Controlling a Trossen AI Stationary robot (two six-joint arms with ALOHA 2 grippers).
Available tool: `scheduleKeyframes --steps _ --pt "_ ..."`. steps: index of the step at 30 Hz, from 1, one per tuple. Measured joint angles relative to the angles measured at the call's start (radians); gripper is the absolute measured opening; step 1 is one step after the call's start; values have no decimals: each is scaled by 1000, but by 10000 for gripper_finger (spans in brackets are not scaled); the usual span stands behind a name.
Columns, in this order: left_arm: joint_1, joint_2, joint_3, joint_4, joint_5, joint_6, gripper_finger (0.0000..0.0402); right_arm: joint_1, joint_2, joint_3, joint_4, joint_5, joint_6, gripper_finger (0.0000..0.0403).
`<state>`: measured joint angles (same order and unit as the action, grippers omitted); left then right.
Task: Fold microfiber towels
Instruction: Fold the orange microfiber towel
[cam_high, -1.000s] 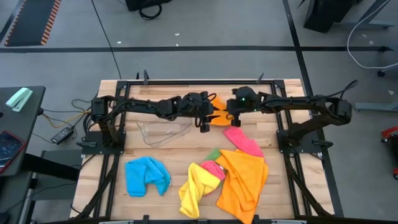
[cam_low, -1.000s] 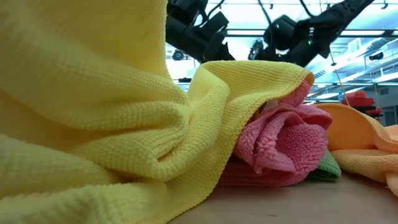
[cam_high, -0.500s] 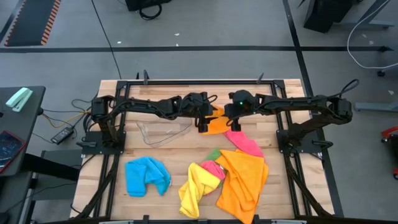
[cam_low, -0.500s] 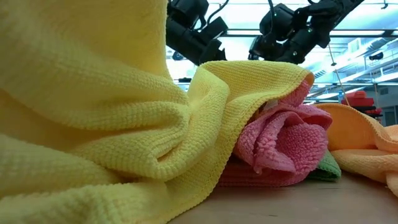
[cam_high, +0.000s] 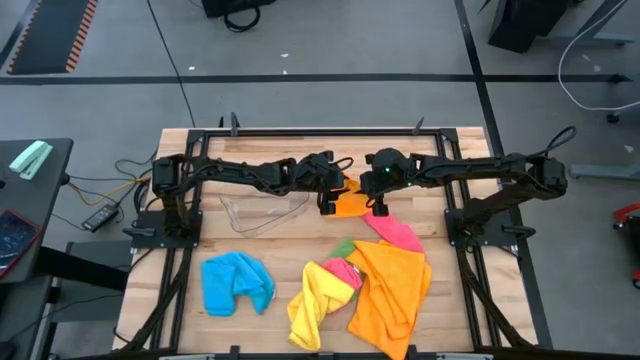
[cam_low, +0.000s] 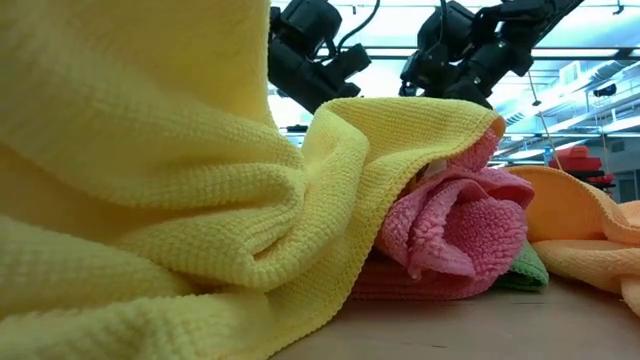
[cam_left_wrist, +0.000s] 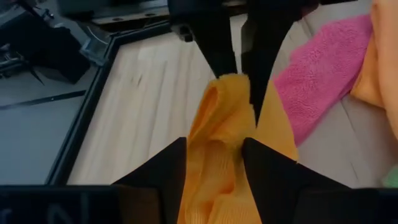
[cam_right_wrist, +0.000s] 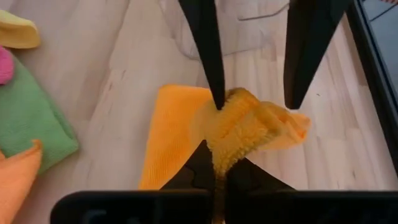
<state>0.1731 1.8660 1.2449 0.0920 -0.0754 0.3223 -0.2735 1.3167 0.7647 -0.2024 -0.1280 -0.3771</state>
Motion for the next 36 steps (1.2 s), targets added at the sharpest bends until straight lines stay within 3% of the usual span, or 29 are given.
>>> scheduleKeyframes --steps 11,14,17,28,36 --pt "-16 24 -1 36 2 69 161 35 0 0 -27 -5 -16 16" --pt "-23 24 -1 45 50 87 168 34 0 0 -78 -17 -24 16" --pt "-31 32 -1 57 124 86 185 36 0 -1 -103 -44 -45 16" --pt "-33 34 -1 76 129 91 270 36 0 -1 -102 -91 -81 16" --pt "-32 79 -2 90 129 187 253 37 0 -1 -88 -118 -86 17"
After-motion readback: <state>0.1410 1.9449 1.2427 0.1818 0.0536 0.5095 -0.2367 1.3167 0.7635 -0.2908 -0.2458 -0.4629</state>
